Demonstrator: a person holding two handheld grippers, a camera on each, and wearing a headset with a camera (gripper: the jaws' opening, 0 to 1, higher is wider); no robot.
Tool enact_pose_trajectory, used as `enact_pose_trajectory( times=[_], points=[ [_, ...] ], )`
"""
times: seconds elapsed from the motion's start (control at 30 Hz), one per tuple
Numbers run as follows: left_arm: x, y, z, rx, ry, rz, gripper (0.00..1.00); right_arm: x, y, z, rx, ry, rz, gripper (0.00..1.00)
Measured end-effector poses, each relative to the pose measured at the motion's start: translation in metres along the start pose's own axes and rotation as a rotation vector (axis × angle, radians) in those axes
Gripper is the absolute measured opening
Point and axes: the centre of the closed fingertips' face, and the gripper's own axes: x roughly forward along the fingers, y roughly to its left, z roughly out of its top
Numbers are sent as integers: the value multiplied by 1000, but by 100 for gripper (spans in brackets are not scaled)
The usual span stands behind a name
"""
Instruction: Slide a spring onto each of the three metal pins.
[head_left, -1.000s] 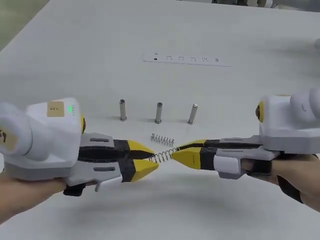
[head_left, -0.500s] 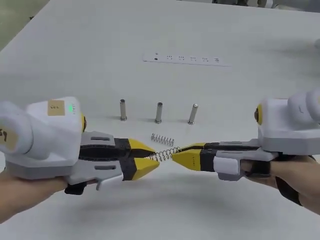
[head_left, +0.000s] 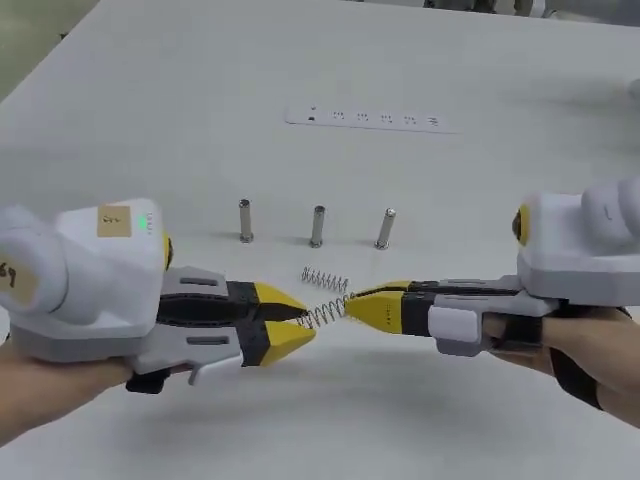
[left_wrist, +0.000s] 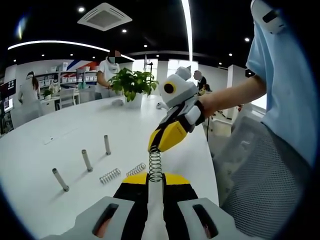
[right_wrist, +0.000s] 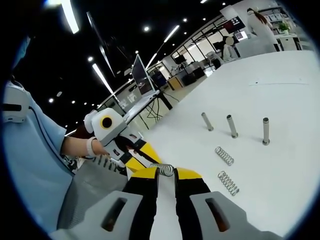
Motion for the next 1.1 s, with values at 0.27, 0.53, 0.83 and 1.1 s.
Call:
enact_pose_trajectory(
  times=[0.27, 0.53, 0.83, 1.1],
  points=[
    [1, -2, -3, 8, 13, -5, 2, 0, 5, 1, -31, 6, -3, 9],
    [2, -3, -7, 5, 32, -7, 2, 5, 12, 4, -152, 52, -34, 8],
    [2, -2, -8, 5, 32, 0, 2, 9, 16, 9, -303, 95, -68, 8],
    [3, -2, -8, 4, 33, 1, 1, 15, 26, 12, -408, 123, -75, 7]
  ],
)
